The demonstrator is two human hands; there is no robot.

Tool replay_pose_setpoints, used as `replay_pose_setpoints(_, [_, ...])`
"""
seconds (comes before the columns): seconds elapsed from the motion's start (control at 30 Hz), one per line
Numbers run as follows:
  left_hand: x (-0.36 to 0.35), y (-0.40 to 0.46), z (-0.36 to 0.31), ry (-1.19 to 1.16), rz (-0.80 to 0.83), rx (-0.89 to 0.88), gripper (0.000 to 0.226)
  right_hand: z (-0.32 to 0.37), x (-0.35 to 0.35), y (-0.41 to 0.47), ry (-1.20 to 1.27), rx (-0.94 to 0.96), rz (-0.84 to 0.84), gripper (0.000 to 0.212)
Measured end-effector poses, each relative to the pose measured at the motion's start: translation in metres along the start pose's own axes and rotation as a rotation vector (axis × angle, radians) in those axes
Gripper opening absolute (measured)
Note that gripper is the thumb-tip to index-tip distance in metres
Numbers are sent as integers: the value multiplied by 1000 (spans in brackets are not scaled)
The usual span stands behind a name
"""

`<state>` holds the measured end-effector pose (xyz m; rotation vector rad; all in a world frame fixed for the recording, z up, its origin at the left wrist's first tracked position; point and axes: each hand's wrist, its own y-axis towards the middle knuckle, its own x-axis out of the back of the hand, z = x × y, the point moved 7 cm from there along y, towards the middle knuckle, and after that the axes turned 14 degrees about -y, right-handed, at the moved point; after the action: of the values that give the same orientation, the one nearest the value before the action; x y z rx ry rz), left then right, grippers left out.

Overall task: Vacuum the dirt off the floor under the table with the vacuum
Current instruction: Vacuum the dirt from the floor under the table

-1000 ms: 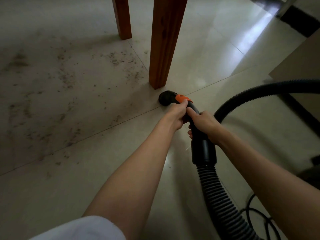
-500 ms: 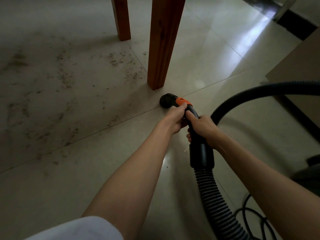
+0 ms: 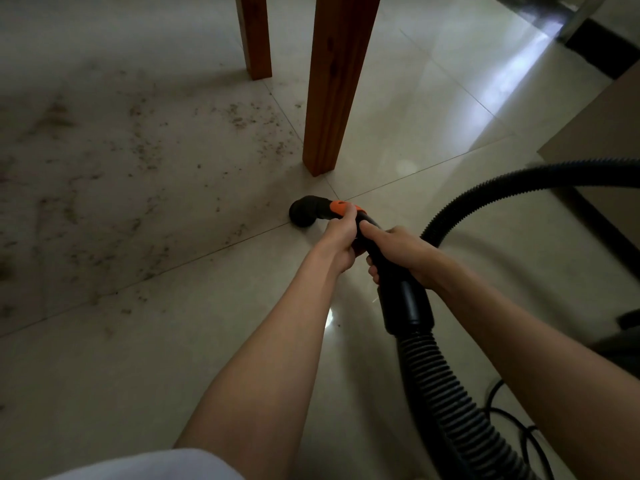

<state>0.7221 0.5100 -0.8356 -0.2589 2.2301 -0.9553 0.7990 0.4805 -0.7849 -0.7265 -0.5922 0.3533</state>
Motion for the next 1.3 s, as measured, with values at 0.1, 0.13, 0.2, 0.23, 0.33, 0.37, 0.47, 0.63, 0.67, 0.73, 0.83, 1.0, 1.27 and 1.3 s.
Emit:
replay_pose_setpoints(0.1, [5, 0, -6, 2, -36, -15, 44, 5, -4, 1, 13, 9, -1, 37])
replay_pose_setpoints(0.13, [7, -1, -7, 6, -48, -20, 42, 7, -6, 1, 16, 12, 6, 36])
replay_pose_setpoints(0.2, [12, -2, -9, 20, -72, -37, 44, 9, -9, 1, 12, 15, 29, 37])
replay_pose_setpoints(0.23, [15, -2, -10, 25, -82, -49, 46, 10, -10, 1, 6, 14, 40, 37])
replay_pose_setpoints(0.33, [19, -3, -15, 29, -92, -59, 45, 13, -13, 3, -9, 3, 49, 37])
replay_pose_setpoints(0.37, [20, -4, -16, 34, -97, -56, 45, 15, -13, 4, -8, 6, 49, 37])
replay_pose_setpoints(0.47, [23, -2, -23, 54, -116, -72, 47, 20, -16, 7, 10, 22, 39, 37])
replay_pose_setpoints(0.63, [31, 5, -37, 65, -136, -116, 50, 32, -26, 17, 27, 32, 31, 36])
replay_pose_setpoints(0.67, [34, 6, -39, 61, -137, -110, 50, 34, -28, 20, 23, 31, 35, 36])
replay_pose_setpoints(0.73, [40, 9, -41, 46, -140, -96, 51, 35, -32, 24, 8, 27, 43, 36])
replay_pose_setpoints(0.83, [45, 12, -46, 14, -127, -78, 50, 38, -35, 31, 10, 33, 37, 36])
replay_pose_setpoints(1.0, [46, 18, -58, -21, -107, -48, 46, 43, -38, 43, 15, 43, -25, 35])
replay_pose_setpoints(1.27, [46, 26, -68, 50, -123, -17, 47, 46, -40, 54, 34, 31, -130, 31])
replay_pose_setpoints(1.3, [46, 26, -69, 54, -133, -16, 48, 47, -40, 55, 28, 25, -125, 32])
